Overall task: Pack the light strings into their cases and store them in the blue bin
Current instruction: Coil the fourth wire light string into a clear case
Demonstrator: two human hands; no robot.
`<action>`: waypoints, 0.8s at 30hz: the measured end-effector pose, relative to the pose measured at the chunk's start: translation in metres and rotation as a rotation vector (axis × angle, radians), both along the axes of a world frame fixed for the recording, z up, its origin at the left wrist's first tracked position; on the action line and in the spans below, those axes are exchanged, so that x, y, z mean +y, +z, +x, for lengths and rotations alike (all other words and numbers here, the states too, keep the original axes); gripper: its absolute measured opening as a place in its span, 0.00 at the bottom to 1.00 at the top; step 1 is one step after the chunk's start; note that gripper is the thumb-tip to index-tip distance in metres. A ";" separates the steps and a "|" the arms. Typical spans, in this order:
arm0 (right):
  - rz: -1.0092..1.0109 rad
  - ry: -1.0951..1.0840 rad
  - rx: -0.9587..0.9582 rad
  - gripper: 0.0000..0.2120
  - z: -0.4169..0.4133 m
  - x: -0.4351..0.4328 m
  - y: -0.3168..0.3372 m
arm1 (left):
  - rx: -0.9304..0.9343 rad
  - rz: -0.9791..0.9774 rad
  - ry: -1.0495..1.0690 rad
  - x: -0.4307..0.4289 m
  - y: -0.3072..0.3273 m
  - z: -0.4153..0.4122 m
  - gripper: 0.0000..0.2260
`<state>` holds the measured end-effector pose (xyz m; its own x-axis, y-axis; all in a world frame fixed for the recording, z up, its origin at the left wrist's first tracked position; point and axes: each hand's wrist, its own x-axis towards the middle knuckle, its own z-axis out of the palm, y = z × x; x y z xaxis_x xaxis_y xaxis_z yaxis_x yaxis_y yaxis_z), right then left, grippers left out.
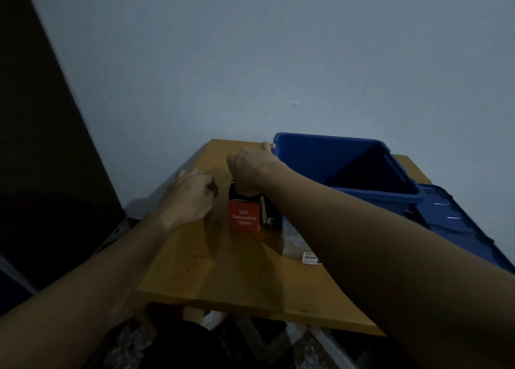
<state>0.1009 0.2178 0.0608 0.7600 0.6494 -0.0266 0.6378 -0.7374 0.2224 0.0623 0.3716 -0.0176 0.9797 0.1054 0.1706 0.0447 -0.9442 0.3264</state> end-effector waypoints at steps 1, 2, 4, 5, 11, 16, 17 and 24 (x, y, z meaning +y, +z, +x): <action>0.027 0.005 -0.005 0.15 -0.002 -0.002 0.002 | -0.005 -0.009 0.000 0.000 0.003 -0.002 0.07; 0.061 0.010 -0.014 0.16 -0.003 -0.003 0.004 | -0.010 -0.013 0.003 0.002 0.007 -0.004 0.07; 0.133 0.022 -0.044 0.16 -0.008 -0.005 0.008 | -0.039 -0.018 0.016 0.004 0.016 -0.010 0.08; 0.166 0.028 -0.057 0.17 -0.011 -0.005 0.010 | -0.062 -0.025 0.018 0.004 0.022 -0.014 0.09; 0.443 0.037 -0.057 0.12 -0.037 -0.015 0.037 | -0.169 -0.090 0.005 -0.004 0.071 -0.042 0.09; 0.751 0.038 0.078 0.12 -0.073 -0.037 0.063 | -0.195 -0.255 -0.006 -0.024 0.108 -0.079 0.10; 0.801 0.045 0.101 0.11 -0.080 -0.043 0.066 | -0.212 -0.297 -0.017 -0.029 0.114 -0.087 0.10; 1.106 0.101 0.383 0.09 -0.130 -0.105 0.072 | -0.279 -0.512 -0.227 -0.063 0.133 -0.144 0.16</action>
<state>-0.0292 0.1124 0.1328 0.7686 0.5189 0.3742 0.5908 -0.3513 -0.7263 -0.0815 0.3085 0.1158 0.9132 0.0355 0.4060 -0.2909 -0.6410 0.7103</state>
